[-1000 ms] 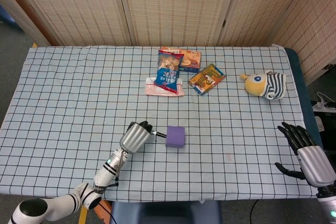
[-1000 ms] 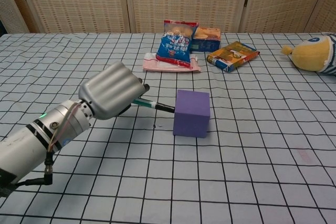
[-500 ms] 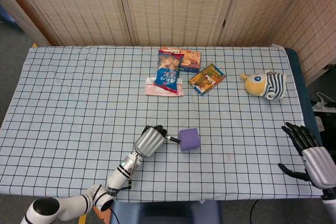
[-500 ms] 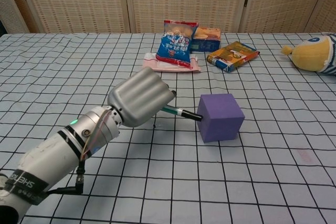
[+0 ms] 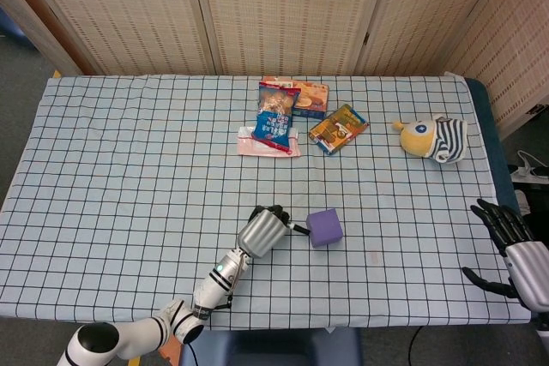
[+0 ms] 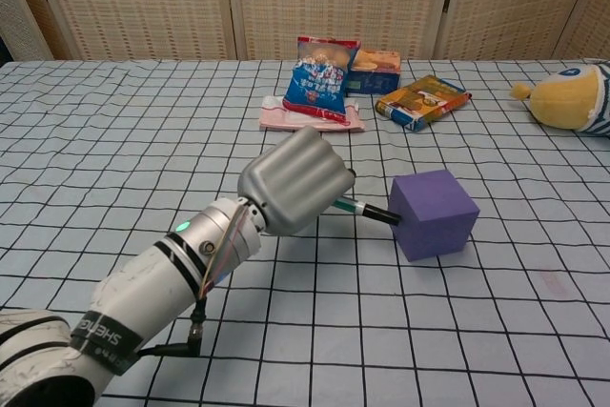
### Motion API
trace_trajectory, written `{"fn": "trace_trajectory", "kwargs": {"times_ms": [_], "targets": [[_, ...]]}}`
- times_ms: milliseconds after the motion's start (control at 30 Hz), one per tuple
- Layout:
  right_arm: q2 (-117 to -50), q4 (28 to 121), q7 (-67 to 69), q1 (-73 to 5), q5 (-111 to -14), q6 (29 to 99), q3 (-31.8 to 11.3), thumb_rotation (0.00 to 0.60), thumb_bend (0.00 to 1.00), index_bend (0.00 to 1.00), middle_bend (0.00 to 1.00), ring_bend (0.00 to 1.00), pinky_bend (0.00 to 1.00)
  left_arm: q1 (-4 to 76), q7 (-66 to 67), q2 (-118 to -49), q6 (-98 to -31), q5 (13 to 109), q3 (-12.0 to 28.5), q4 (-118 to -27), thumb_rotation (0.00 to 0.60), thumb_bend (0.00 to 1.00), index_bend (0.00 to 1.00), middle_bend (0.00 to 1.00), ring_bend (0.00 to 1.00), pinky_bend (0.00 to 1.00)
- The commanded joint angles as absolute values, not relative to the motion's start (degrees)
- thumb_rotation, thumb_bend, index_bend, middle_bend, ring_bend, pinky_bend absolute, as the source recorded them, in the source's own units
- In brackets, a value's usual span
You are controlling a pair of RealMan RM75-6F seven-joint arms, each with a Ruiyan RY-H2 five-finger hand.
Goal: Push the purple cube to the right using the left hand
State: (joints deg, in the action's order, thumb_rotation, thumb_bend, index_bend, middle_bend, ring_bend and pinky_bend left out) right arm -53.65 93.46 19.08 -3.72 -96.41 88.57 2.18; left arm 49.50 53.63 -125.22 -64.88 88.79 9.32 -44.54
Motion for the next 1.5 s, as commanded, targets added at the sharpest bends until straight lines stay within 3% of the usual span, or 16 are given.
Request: {"fn": "trace_trajectory", "kwargs": {"times_ms": [33,367,633,833,1200,1500], "targets": [[-53.59,93.4,19.25,-3.65,-96.32,88.69,2.11,0.6,0.1,0.0,0.0,0.0,0.0,50.45,53.41,-126.38,-64.75,88.9,9.65,-43.5,0.6,0.66,0.81,0.82,1.0,1.0],[-53.56,93.31,18.8,-3.61,-96.26,88.34,2.12,0.6,0.1,0.0,0.0,0.0,0.0,49.43,51.39,-123.85,-68.12,89.01,9.89,-46.25,0.6,0.66,0.81,0.82,1.0,1.0],[-53.95,93.76,17.29,-3.6,-96.08,87.95,2.06,0.6,0.1,0.0,0.0,0.0,0.0,41.85,48.88,-110.41,-72.56,88.09,7.07,-57.65,0.6,0.66,0.81,0.82,1.0,1.0],[-54.57,94.08,15.66,-3.92,-95.57,87.05,1.82,0.6,0.1,0.0,0.0,0.0,0.0,35.3,46.95,-102.86,-77.17,87.71,4.02,-60.23,0.6,0.66,0.81,0.82,1.0,1.0],[-55.68,94.82,13.42,-4.62,-95.83,85.59,1.88,0.6,0.1,0.0,0.0,0.0,0.0,29.68,38.8,-100.15,-76.71,83.13,4.09,-53.01,0.6,0.66,0.79,0.81,1.0,1.0],[-55.96,94.85,12.8,-4.85,-95.58,85.06,1.84,0.6,0.1,0.0,0.0,0.0,0.0,28.76,34.98,-102.04,-72.64,81.49,3.59,-46.38,0.6,0.61,0.65,0.74,1.0,1.0]]}}
